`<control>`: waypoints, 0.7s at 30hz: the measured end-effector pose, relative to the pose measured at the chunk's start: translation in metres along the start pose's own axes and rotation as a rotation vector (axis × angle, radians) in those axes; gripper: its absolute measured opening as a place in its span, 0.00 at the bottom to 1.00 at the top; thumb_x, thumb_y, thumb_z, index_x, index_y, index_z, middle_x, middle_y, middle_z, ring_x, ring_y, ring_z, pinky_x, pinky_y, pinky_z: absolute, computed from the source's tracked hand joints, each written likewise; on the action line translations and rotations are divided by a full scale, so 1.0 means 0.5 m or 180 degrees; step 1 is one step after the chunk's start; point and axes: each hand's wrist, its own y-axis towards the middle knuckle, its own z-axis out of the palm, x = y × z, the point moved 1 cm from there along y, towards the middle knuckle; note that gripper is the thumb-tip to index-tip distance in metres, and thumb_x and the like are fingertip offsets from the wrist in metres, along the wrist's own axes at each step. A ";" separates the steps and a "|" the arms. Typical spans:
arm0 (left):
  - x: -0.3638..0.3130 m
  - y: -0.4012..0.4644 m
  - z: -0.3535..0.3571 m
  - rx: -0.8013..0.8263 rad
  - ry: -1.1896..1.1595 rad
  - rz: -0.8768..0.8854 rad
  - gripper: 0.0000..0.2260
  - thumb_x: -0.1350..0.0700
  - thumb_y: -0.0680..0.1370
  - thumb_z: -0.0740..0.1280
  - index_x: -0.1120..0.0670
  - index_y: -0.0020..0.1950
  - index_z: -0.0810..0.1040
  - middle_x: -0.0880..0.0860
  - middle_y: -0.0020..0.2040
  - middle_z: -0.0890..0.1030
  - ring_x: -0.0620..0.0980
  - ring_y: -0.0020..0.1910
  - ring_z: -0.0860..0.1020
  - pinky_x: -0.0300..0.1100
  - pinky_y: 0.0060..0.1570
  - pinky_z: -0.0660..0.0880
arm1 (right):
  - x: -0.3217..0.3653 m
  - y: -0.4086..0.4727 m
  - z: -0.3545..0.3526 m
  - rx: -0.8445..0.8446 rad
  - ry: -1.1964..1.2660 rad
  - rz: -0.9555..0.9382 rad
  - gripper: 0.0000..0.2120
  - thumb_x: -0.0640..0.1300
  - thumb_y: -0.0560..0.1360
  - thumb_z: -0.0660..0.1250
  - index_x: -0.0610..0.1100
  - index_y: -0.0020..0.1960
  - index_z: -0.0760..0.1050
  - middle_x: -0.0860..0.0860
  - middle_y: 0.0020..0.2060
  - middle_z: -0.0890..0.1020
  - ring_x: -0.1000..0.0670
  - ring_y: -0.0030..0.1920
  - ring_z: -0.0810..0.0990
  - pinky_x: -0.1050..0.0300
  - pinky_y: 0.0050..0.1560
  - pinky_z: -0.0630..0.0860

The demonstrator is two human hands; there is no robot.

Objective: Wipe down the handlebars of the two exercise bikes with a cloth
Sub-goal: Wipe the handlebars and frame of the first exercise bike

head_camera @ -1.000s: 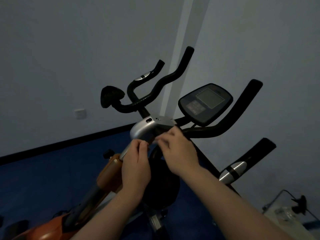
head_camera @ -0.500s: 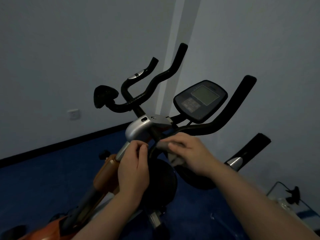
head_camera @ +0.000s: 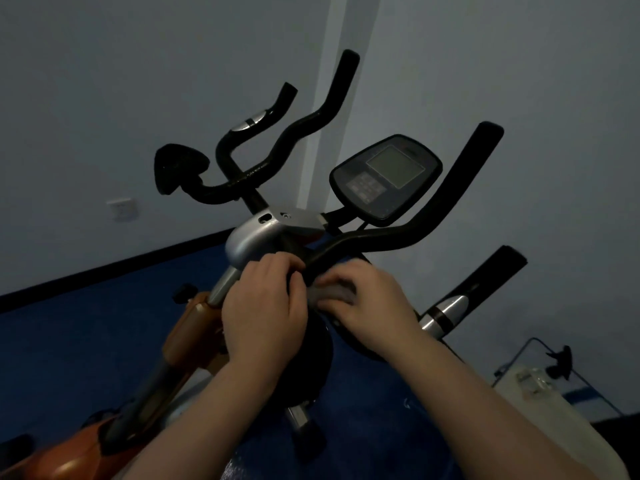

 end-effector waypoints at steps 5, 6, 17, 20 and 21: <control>0.024 0.001 0.000 0.0133 -0.0768 -0.0483 0.06 0.51 0.77 0.57 0.41 0.47 0.72 0.40 0.42 0.76 0.38 0.41 0.72 0.34 0.36 0.67 | -0.001 -0.012 0.019 -0.0346 -0.0073 0.0085 0.09 0.49 0.66 0.75 0.55 0.45 0.79 0.59 0.45 0.76 0.57 0.45 0.76 0.60 0.45 0.73; 0.029 0.001 0.000 0.0170 -0.0975 -0.0659 0.06 0.51 0.77 0.58 0.40 0.46 0.72 0.41 0.42 0.77 0.38 0.41 0.74 0.37 0.36 0.69 | -0.010 -0.028 0.006 -0.0277 -0.0152 0.0035 0.10 0.50 0.65 0.75 0.56 0.45 0.79 0.60 0.44 0.77 0.58 0.45 0.76 0.62 0.44 0.72; 0.049 0.000 -0.001 0.0399 -0.1544 -0.0902 0.03 0.48 0.75 0.60 0.40 0.45 0.72 0.42 0.43 0.77 0.38 0.41 0.75 0.37 0.38 0.71 | 0.043 0.127 -0.054 -0.0439 -0.0529 -0.0359 0.07 0.52 0.72 0.70 0.54 0.49 0.82 0.58 0.47 0.80 0.58 0.47 0.77 0.62 0.48 0.73; 0.051 0.002 -0.003 0.0446 -0.1511 -0.0817 0.03 0.48 0.75 0.60 0.41 0.46 0.72 0.41 0.43 0.76 0.38 0.43 0.75 0.40 0.41 0.73 | 0.071 0.176 -0.015 0.0338 -0.1350 -0.0220 0.08 0.55 0.72 0.69 0.54 0.47 0.83 0.53 0.45 0.83 0.51 0.46 0.80 0.57 0.44 0.74; 0.051 0.003 -0.004 0.0453 -0.1503 -0.0775 0.03 0.48 0.76 0.60 0.41 0.46 0.72 0.41 0.44 0.76 0.38 0.44 0.74 0.41 0.42 0.74 | 0.074 0.187 -0.016 0.0513 -0.1384 -0.0071 0.08 0.56 0.70 0.70 0.55 0.46 0.84 0.53 0.42 0.84 0.50 0.45 0.81 0.57 0.42 0.75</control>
